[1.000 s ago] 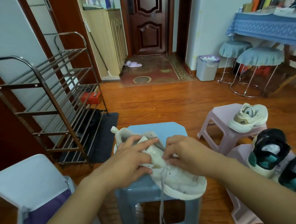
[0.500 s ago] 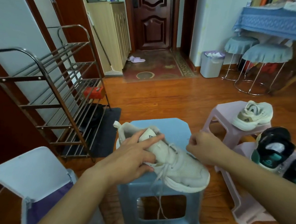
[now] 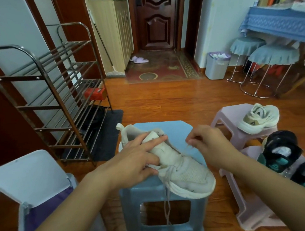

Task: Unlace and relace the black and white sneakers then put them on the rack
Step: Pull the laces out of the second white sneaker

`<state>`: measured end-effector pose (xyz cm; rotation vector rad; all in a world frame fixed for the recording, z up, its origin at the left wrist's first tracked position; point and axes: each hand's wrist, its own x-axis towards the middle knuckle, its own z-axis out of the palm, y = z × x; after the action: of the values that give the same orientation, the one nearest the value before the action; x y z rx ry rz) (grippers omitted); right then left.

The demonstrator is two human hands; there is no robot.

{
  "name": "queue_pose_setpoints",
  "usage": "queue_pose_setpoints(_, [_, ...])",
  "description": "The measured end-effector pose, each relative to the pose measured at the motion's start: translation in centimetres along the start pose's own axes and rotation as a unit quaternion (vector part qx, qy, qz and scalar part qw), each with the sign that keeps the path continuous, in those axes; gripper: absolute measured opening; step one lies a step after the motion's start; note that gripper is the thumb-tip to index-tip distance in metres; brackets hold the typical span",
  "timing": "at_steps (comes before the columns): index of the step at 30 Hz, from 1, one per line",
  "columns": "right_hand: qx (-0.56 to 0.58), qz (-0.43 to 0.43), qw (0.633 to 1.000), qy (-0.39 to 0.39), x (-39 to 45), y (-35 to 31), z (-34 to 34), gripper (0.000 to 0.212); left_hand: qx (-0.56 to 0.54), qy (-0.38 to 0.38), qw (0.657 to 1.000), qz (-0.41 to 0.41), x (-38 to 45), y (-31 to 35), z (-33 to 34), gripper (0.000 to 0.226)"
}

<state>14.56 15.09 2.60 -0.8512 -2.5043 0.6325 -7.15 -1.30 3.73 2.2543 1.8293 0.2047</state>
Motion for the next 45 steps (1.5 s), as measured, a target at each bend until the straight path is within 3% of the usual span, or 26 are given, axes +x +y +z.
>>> queue_pose_setpoints(2, [-0.007,0.083,0.995,0.056,0.2,0.5,-0.2,0.02,0.0,0.001,1.0,0.002,0.1,0.0,0.0,0.025])
queue_pose_setpoints(3, [-0.022,0.083,0.994,0.069,0.2,0.2,0.0,0.018,-0.002,0.0,1.0,0.0,0.1,0.0,0.1,0.024])
queue_pose_setpoints(6, [-0.055,-0.084,0.995,0.015,-0.6,-1.9,0.6,0.015,-0.003,0.0,1.0,0.001,0.1,0.1,0.0,0.023])
queue_pose_setpoints(9, [-0.117,-0.235,0.961,-0.093,-1.5,-2.8,1.6,0.022,-0.005,0.0,1.0,-0.001,0.1,0.2,0.0,0.022])
queue_pose_setpoints(14, [-0.146,-0.238,0.951,-0.132,-1.0,-2.3,1.6,0.016,0.004,0.003,1.0,0.0,0.0,0.0,0.3,0.02])
queue_pose_setpoints(19, [-0.2,-0.267,0.935,-0.119,-1.2,-3.3,2.0,0.018,-0.001,0.018,1.0,0.015,-0.1,-0.2,0.3,0.022])
queue_pose_setpoints(21, [-0.226,-0.232,0.945,-0.052,-0.9,-2.0,1.9,0.021,-0.009,0.018,1.0,0.015,-0.1,-0.1,0.1,0.021])
queue_pose_setpoints(24, [-0.242,-0.016,0.964,0.105,0.8,3.2,-0.7,0.022,-0.011,0.013,1.0,0.006,-0.1,0.1,0.0,0.02])
queue_pose_setpoints(26, [-0.276,0.157,0.943,0.098,1.0,5.6,-2.4,0.016,-0.006,0.01,1.0,0.002,-0.2,0.2,0.2,0.019])
queue_pose_setpoints(27, [-0.278,0.17,0.942,0.081,0.8,5.8,-2.4,0.018,-0.006,0.007,1.0,0.003,-0.2,0.1,0.2,0.018])
queue_pose_setpoints(29, [-0.201,0.064,0.975,0.065,0.2,3.4,-1.3,0.023,-0.006,0.006,1.0,0.006,-0.1,0.0,0.1,0.018])
queue_pose_setpoints(31, [-0.107,-0.075,0.991,-0.015,-0.7,-0.4,-0.4,0.025,-0.009,0.01,1.0,0.008,0.0,0.0,0.1,0.02])
queue_pose_setpoints(33, [-0.099,-0.162,0.977,-0.093,-1.1,-2.5,0.4,0.018,-0.011,0.016,1.0,0.01,0.0,-0.1,0.2,0.023])
queue_pose_setpoints(37, [-0.168,-0.231,0.953,-0.097,-1.8,-3.1,2.0,0.017,-0.012,0.024,1.0,0.011,0.0,-0.2,0.5,0.026])
queue_pose_setpoints(39, [-0.203,-0.179,0.962,-0.041,-1.1,-2.1,1.7,0.023,-0.011,0.026,0.999,0.014,-0.1,-0.2,0.6,0.025])
queue_pose_setpoints(41, [-0.185,0.001,0.977,0.104,0.7,1.4,-0.1,0.019,-0.005,0.025,1.0,0.015,-0.1,-0.3,0.5,0.022])
queue_pose_setpoints(42, [-0.178,0.11,0.965,0.157,1.3,3.5,-1.5,0.014,-0.002,0.025,1.0,0.013,-0.1,-0.2,0.5,0.021])
queue_pose_setpoints(44, [-0.162,0.262,0.934,0.181,1.3,7.1,-3.4,0.011,-0.003,0.02,1.0,0.007,-0.2,-0.2,0.5,0.022])
queue_pose_setpoints(45, [-0.175,0.282,0.931,0.154,1.2,7.8,-3.5,0.012,-0.007,0.016,1.0,0.005,-0.1,-0.1,0.4,0.023])
